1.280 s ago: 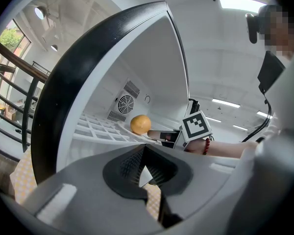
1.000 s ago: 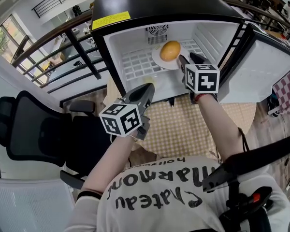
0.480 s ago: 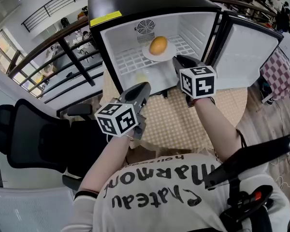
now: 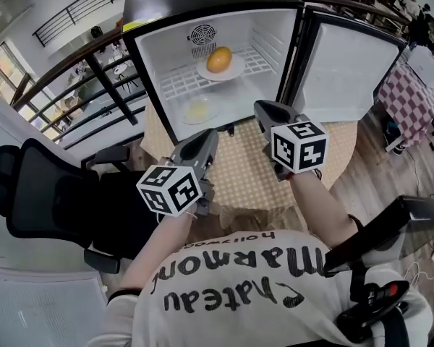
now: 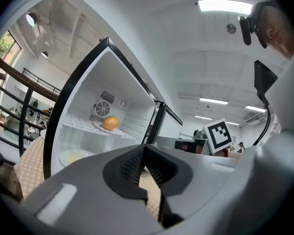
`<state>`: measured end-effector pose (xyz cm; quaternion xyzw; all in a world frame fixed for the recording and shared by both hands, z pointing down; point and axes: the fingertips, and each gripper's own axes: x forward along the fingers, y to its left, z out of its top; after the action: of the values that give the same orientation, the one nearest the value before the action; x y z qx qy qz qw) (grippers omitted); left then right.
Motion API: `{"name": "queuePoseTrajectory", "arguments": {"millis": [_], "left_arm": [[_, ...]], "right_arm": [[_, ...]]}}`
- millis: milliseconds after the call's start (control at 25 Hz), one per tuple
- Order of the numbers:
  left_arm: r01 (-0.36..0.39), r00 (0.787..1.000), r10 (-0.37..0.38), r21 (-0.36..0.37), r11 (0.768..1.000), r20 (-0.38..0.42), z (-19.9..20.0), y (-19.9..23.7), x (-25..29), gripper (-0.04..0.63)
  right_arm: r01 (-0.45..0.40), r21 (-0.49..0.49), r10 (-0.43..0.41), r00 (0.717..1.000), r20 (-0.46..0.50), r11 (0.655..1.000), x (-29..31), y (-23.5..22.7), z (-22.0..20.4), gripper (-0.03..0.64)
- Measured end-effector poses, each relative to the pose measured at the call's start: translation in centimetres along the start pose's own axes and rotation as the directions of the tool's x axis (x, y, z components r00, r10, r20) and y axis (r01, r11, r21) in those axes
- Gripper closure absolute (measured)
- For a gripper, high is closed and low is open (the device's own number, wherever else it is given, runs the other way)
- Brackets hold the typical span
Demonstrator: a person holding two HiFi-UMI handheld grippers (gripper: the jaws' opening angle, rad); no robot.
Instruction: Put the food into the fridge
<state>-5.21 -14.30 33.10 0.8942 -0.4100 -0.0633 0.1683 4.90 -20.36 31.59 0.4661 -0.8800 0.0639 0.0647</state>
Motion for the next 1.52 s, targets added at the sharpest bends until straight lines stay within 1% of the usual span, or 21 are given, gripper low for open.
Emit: {"name": "queuePoseTrajectory", "arguments": {"millis": [160,280,360,600,800,920,1200,1400,1520], "left_arm": [[-0.012,1.000,0.013,-0.040,0.999,0.012,-2.4,-3.7,-0.7,0.591],[-0.016,1.000,0.017,-0.029,0.999,0.016,-4.2,-7.2,-1.4,0.591],[-0.030,0.999,0.031,-0.022,0.999,0.019,-5.3,-9.1,-1.9,0.591],[-0.054,0.998,0.056,-0.035,0.998,0.038,-9.6,-15.7,-4.2,0.591],[-0.083,0.996,0.086,-0.071,0.994,0.041,-13.3,-20.3,-6.5,0.591],[-0.100,0.994,0.104,-0.084,0.991,0.043,-14.1,-22.1,-7.5,0.591],[-0.121,0.991,0.125,-0.064,0.991,0.056,-14.2,-24.7,-8.9,0.591],[-0.136,0.989,0.140,-0.071,0.988,0.054,-14.4,-25.1,-9.3,0.591],[-0.141,0.988,0.144,-0.059,0.988,0.048,-14.3,-25.2,-9.1,0.591]], "right_arm": [[-0.026,0.059,0.026,1.000,0.001,0.998,-5.7,0.2,-2.3,0.600],[-0.062,0.088,0.063,0.998,-0.007,0.994,-10.2,0.1,-4.1,0.600],[-0.075,0.091,0.077,0.997,-0.015,0.993,-13.1,-0.1,-5.2,0.600],[-0.089,0.082,0.092,0.995,-0.032,0.993,-20.7,-0.6,-8.7,0.601],[-0.133,0.086,0.140,0.987,-0.082,0.987,-25.8,0.4,-12.0,0.601],[-0.149,0.094,0.158,0.984,-0.087,0.984,-27.7,0.5,-12.5,0.601],[-0.168,0.061,0.172,0.983,-0.070,0.984,-29.9,0.8,-11.8,0.601],[-0.177,0.061,0.181,0.981,-0.075,0.982,-30.7,0.9,-12.0,0.601],[-0.177,0.058,0.181,0.981,-0.067,0.982,-30.9,0.9,-11.9,0.601]]}}
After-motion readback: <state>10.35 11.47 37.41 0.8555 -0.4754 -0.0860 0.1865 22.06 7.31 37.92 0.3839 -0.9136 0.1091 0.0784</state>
